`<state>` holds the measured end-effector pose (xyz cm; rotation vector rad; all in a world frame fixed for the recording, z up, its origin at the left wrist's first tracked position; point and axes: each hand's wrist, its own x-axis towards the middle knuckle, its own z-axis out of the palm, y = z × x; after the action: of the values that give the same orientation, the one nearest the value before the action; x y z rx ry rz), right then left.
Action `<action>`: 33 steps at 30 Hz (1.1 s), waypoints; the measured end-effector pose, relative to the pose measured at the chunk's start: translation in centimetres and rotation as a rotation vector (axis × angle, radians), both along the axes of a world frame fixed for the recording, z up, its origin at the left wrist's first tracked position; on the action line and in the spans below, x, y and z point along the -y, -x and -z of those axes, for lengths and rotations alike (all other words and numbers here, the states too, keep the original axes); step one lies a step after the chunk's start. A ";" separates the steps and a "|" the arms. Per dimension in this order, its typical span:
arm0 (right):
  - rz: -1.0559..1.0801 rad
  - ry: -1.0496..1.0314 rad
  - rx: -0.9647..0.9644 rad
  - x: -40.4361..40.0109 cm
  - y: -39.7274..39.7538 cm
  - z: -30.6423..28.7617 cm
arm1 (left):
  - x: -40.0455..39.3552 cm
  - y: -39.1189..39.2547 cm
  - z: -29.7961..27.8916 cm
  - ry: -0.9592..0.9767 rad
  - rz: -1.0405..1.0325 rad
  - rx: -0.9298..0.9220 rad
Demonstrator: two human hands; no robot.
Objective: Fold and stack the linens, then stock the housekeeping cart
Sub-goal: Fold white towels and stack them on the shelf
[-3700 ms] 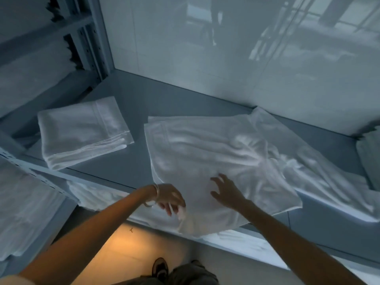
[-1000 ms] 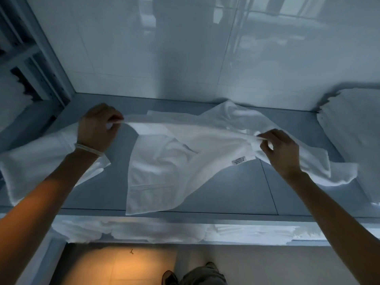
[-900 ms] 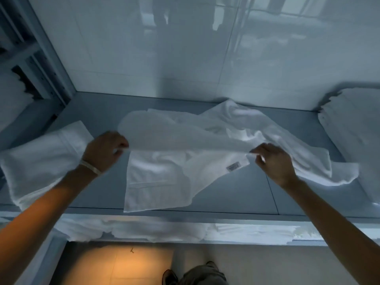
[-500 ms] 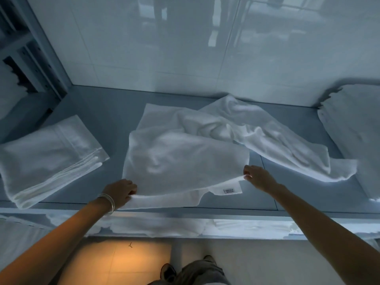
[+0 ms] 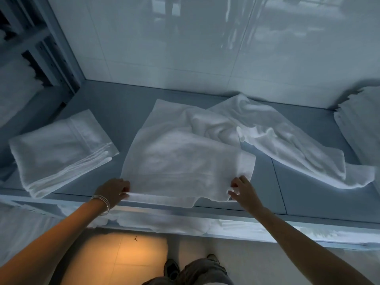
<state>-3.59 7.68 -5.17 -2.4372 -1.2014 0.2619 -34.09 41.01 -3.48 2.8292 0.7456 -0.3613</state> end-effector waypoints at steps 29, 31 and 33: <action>0.063 -0.258 0.148 4.6 -0.1 -7.8 | 0.9 0.3 -6.6 -0.324 0.183 0.746; 0.030 -0.100 0.040 6.8 0.9 -4.3 | 2.6 1.9 -2.5 -0.173 0.248 0.549; 0.027 0.045 -0.056 8.6 1.6 -2.0 | 3.9 2.9 0.1 -0.094 0.331 0.362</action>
<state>-5.18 -0.96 -3.15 -2.4655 -1.1503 0.3499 -37.00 37.10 -3.55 2.9806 0.2284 0.1461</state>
